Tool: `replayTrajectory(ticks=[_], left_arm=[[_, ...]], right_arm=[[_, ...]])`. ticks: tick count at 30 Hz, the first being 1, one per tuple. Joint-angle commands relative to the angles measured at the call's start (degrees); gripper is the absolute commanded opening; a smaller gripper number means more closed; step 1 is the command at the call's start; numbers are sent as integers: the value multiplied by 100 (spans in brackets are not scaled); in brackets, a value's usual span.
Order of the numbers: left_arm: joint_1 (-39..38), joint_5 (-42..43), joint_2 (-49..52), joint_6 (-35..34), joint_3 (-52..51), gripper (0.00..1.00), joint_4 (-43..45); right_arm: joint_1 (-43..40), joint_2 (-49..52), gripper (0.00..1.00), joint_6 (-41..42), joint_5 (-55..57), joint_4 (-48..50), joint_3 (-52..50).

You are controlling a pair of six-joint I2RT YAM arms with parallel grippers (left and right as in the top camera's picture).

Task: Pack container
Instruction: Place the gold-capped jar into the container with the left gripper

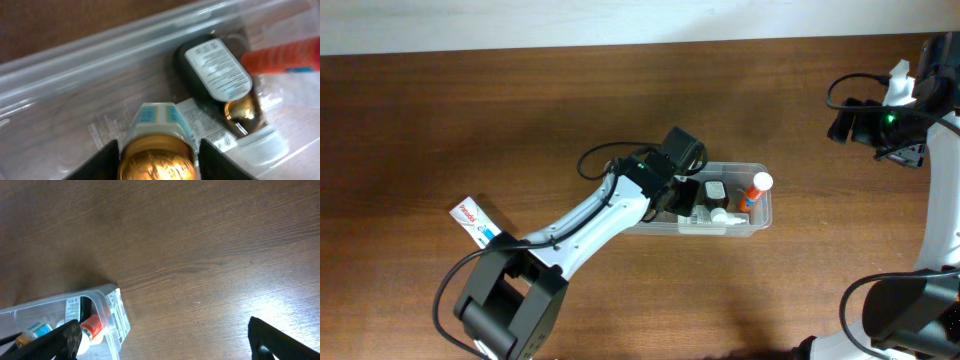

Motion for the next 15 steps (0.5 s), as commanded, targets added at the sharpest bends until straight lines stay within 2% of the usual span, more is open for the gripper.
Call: replayTrajectory(ticks=[1,6,8,9,11,12,15], left_arm=[[9,66,-81,20,127,62,83],[28,-109,-306,221,623,86,-647],[87,-387,-527,214,809,87,-1054],[149,-575,-686,192,890,92,-1274],[295,-933,-1023,57,964,95,-1611],[407,-1121,-1241,-11,966,99,-1786],[796,-1589,-1786,-184,966,99,-2323]], right_arm=[[-4,33,98,-11,-74,-13,-31],[-7,33,98,-11,-74,-13,-31],[-7,33,98,-13,-74,-13,-31],[-4,33,98,-13,-74,-13,-31],[-4,33,98,-11,-74,-11,-31],[-4,33,98,-13,-74,-11,-31],[-7,33,98,-13,-74,-9,-31]])
